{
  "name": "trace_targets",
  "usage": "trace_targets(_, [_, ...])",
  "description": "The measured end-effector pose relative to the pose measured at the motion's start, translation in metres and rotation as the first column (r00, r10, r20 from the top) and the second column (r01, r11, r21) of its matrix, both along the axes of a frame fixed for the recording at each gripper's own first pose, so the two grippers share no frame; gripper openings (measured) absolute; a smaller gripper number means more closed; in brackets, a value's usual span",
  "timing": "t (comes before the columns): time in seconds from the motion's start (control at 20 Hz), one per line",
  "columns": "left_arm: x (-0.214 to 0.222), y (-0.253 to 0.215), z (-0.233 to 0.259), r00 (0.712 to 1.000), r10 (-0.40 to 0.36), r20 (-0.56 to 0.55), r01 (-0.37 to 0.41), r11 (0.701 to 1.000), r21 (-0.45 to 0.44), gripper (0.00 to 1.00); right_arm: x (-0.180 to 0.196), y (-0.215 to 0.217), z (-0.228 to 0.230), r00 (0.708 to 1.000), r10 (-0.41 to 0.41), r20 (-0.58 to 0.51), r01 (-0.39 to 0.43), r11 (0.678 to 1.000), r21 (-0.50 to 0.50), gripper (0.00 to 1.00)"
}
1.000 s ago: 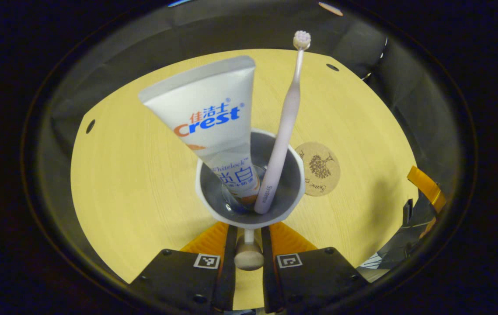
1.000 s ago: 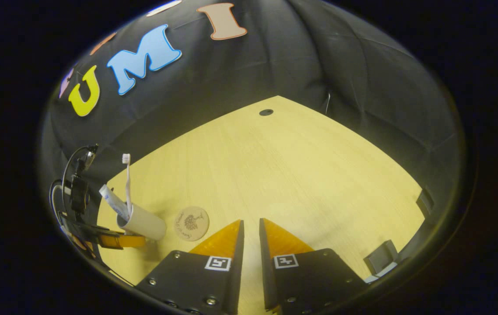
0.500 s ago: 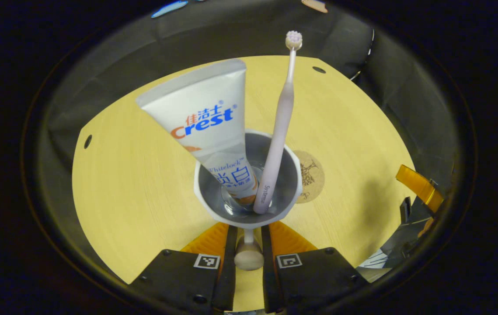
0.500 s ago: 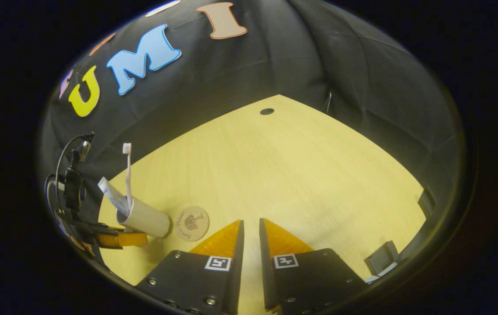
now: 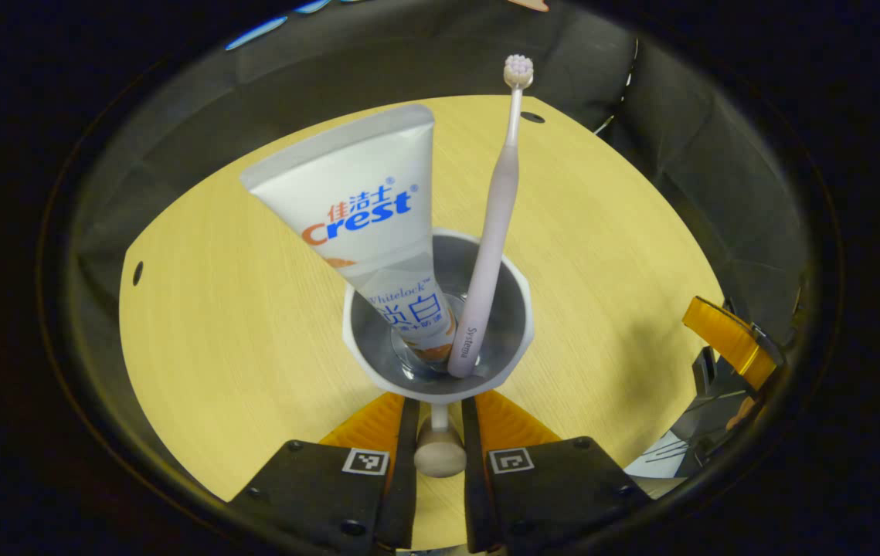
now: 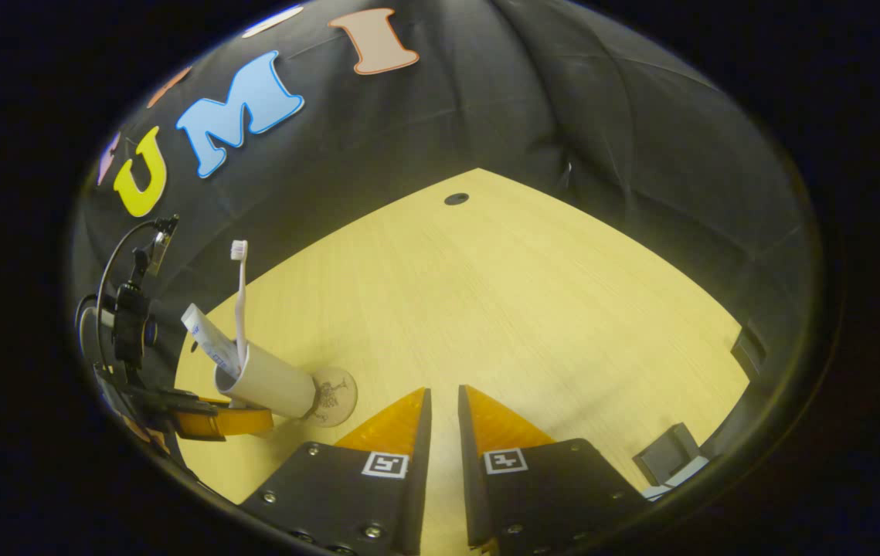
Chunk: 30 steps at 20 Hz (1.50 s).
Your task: Put the toothbrush and toothpaste on the desktop into the cup, then pick up the cup and place it on the coaster on the desktop.
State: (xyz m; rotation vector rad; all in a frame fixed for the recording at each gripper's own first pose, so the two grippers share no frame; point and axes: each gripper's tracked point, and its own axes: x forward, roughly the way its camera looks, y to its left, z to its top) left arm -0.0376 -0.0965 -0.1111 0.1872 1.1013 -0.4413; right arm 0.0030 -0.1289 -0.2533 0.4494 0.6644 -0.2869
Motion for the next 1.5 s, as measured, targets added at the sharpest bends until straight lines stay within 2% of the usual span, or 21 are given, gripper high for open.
trace_targets(0.85, [0.001,-0.011,-0.010,0.999,-0.043,-0.019,0.043,0.999,0.024,0.32,-0.008,-0.027,-0.009,0.998,-0.063,-0.016,0.063,0.997,0.038,0.21])
trace_targets(1.2, [0.001,-0.009,-0.004,0.999,-0.049,0.012,0.049,0.999,0.016,0.36,-0.007,-0.026,-0.011,0.999,-0.048,-0.020,0.049,0.998,0.046,0.21])
trace_targets(1.25, [0.001,-0.008,-0.002,0.999,-0.048,0.018,0.048,0.999,0.018,0.42,-0.006,-0.025,-0.011,0.999,-0.042,-0.020,0.043,0.998,0.048,0.21])
trace_targets(1.5, [-0.001,-0.006,0.017,0.995,-0.041,0.088,0.041,0.999,0.008,0.43,0.000,-0.011,-0.007,1.000,0.006,-0.011,-0.006,0.999,0.037,0.21])
